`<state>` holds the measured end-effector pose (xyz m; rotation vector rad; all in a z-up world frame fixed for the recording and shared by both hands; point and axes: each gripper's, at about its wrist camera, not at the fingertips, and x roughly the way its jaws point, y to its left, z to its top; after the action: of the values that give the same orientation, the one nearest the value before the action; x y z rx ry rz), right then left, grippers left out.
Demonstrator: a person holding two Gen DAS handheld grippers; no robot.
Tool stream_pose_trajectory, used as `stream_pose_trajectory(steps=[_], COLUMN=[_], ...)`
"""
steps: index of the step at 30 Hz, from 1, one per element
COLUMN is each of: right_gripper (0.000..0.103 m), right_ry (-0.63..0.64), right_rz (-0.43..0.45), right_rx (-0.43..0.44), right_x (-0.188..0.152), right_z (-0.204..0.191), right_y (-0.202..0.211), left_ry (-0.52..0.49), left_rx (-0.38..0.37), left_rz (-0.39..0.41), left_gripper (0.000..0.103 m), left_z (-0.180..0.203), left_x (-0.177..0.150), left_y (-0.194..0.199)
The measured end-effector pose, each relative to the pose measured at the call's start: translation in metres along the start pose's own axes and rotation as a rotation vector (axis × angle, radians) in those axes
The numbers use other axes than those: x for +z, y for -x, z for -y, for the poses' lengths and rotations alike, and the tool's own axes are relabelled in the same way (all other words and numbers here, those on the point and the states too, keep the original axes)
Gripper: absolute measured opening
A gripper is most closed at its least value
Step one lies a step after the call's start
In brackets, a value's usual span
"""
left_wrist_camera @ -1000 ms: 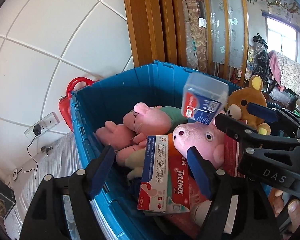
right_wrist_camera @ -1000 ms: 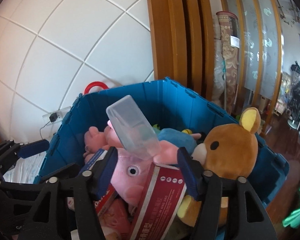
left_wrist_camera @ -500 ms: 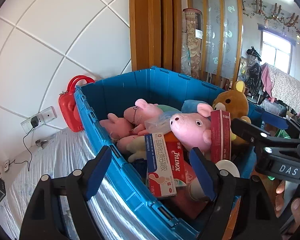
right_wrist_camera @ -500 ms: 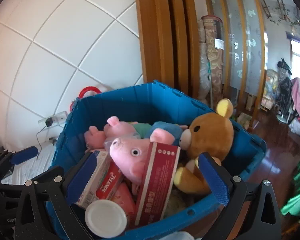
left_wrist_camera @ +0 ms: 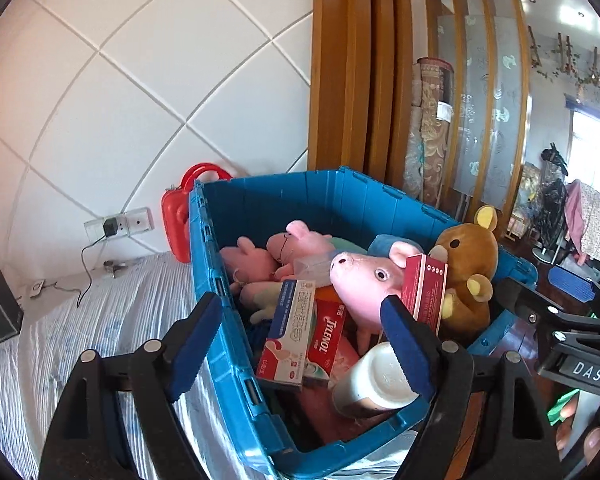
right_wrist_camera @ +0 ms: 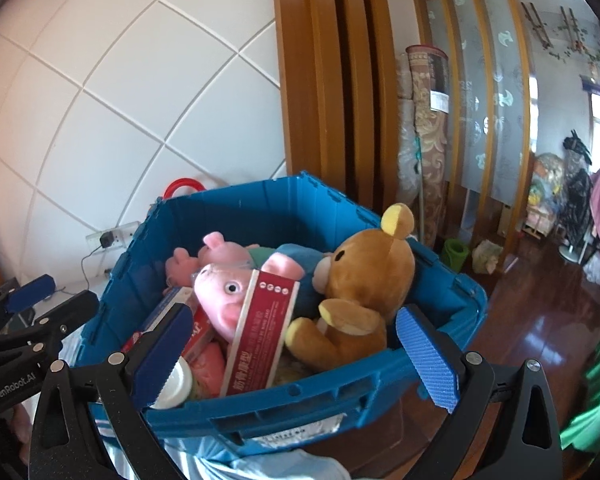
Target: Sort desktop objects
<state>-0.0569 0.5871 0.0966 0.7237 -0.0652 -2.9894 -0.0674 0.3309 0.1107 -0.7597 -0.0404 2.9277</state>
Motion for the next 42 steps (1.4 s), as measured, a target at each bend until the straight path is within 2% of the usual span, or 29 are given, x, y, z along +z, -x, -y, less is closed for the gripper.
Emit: stream_pose_trajectory(steps=[2,4,8,10,19,26,34,42], right_gripper=[0.103,0.103,0.103,0.103,0.103,0.103,0.103,0.103], right_ry=[0.017,0.032,0.067,0.084,0.113,0.085,0.078,0.083], right_rz=[-0.018,-0.037,-0.043,-0.039,-0.075,-0.085,-0.085,-0.071], right_rx=[0.027,0.056,0.082,0.085,0.032,0.055,0.05,0.05], right_x=[-0.004,-0.007,-0.013,-0.014,-0.02,-0.026,-0.025,-0.022], right_z=[0.007,0.012,0.017,0.018,0.029,0.041,0.045,0.045], right_y=[-0.004,-0.006,-0.002,0.0,0.004,0.008,0.008,0.009], left_ry=[0.032,0.04,0.011,0.009,0.013,0.009,0.004,0.015], left_rx=[-0.008,-0.001,0.104,0.125,0.125,0.142,0.113,0.116], left_rz=[-0.056,-0.065,-0.045,-0.045,-0.091,-0.104,-0.076,-0.072], left_gripper=[0.082,0.082,0.082,0.082,0.082,0.082,0.082,0.082], left_z=[0.006,0.013,0.03,0.036,0.054,0.06,0.063,0.062], left_x=[-0.004,-0.008,-0.014,-0.015,-0.031,-0.033,-0.03,-0.028], left_y=[-0.005,-0.004,0.005,0.009,0.021,0.021,0.025,0.023])
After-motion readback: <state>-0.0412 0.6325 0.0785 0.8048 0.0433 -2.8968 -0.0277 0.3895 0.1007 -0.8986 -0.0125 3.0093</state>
